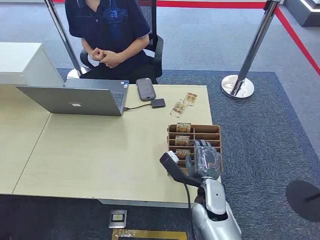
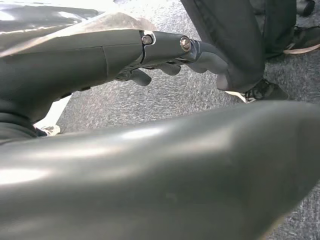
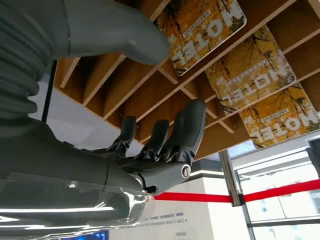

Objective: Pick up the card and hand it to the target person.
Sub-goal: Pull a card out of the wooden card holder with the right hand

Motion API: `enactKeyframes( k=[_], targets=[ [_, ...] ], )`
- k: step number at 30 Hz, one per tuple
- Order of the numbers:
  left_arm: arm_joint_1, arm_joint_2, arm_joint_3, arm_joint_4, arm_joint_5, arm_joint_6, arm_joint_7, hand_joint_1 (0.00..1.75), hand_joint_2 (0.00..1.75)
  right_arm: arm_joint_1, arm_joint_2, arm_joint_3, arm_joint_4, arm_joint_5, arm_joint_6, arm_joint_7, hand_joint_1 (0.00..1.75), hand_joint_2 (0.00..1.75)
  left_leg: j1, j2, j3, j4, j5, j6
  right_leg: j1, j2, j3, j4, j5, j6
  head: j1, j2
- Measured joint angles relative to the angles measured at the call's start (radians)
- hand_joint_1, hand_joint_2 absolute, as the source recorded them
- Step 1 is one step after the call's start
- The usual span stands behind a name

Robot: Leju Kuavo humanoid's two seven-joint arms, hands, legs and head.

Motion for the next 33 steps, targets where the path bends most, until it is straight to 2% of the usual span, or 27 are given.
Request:
enactKeyframes(
  k=[33],
  targets=[
    [0.000, 0.000, -0.002, 0.000, -0.013, -0.007, 0.004, 0.00, 0.00, -0.024, 0.017, 0.006, 0.082, 0.006, 0.005, 0.026, 0.69, 1.75, 0.000, 0.000, 0.000, 0.000, 0.002, -0.001, 0.000, 0.000, 0.000, 0.000, 0.001, 0.000, 0.000, 0.000]
  ],
)
